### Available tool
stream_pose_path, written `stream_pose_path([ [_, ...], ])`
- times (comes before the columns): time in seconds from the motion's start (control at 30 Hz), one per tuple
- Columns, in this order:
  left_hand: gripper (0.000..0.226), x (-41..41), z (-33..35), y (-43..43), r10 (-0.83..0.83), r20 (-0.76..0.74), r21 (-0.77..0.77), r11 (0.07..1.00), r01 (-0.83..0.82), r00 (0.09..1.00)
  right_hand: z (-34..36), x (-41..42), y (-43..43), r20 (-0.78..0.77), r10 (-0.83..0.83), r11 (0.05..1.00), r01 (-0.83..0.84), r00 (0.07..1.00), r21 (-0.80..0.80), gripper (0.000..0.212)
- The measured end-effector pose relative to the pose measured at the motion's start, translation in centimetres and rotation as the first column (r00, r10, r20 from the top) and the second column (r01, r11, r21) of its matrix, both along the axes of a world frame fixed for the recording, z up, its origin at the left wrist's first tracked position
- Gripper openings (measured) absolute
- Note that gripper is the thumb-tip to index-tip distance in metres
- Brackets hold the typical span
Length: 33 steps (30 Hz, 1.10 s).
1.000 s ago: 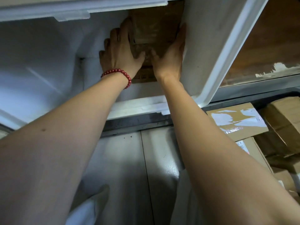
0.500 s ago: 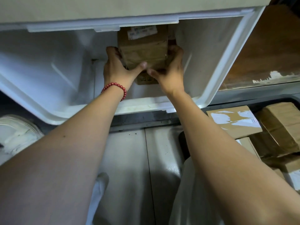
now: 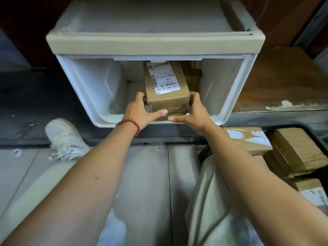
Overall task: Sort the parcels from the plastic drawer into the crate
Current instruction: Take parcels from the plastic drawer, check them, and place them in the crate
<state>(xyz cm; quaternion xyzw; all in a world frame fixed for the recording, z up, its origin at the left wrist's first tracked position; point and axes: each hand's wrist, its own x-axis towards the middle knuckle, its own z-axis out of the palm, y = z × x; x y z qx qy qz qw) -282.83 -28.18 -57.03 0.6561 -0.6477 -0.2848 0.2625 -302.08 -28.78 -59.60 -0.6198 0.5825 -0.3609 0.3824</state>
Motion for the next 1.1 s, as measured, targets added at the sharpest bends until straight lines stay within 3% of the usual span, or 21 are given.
stream_pose_path([
  [0.13, 0.080, 1.7, 1.3, 2.7, -0.029, 0.026, 0.063, 0.998, 0.027, 0.999, 1.7, 1.4, 3.4, 0.023, 0.028, 0.998, -0.029, 0.999, 0.058, 0.098],
  [0.33, 0.073, 3.3, 3.3, 6.5, 0.040, -0.117, 0.019, 0.999, -0.038, 0.992, 3.0, 2.7, 6.9, -0.026, 0.104, 0.993, -0.102, 0.994, 0.062, 0.092],
  [0.47, 0.065, 4.7, 3.6, 8.4, 0.056, -0.164, 0.085, 0.996, -0.042, 0.985, 3.7, 3.2, 8.2, 0.022, 0.123, 0.989, -0.124, 0.992, 0.085, 0.081],
  [0.57, 0.061, 5.2, 3.3, 9.6, 0.107, -0.229, 0.112, 0.990, -0.083, 0.968, 3.7, 3.6, 8.6, 0.058, 0.148, 0.984, -0.153, 0.987, 0.096, 0.088],
  [0.67, 0.065, 5.4, 2.8, 10.4, 0.187, -0.279, 0.130, 0.979, -0.156, 0.942, 3.7, 4.2, 8.9, 0.088, 0.182, 0.974, -0.192, 0.979, 0.116, 0.099],
  [0.8, 0.089, 6.2, 2.1, 10.8, 0.275, -0.329, 0.180, 0.957, -0.226, 0.903, 3.7, 4.6, 9.0, 0.095, 0.232, 0.966, -0.241, 0.968, 0.094, 0.087],
  [0.93, 0.084, 6.9, 2.0, 10.6, 0.281, -0.369, 0.173, 0.957, -0.231, 0.886, 3.5, 4.8, 8.8, 0.114, 0.276, 0.952, -0.288, 0.954, 0.102, 0.073],
  [1.03, 0.078, 6.8, 2.0, 10.5, 0.248, -0.359, 0.145, 0.967, -0.208, 0.900, 3.4, 4.9, 8.7, 0.146, 0.241, 0.955, -0.262, 0.959, 0.140, 0.061],
  [1.1, 0.071, 6.4, 2.2, 10.7, 0.183, -0.362, 0.098, 0.983, -0.158, 0.914, 3.5, 5.1, 8.6, 0.187, 0.128, 0.968, -0.164, 0.974, 0.192, 0.063],
])
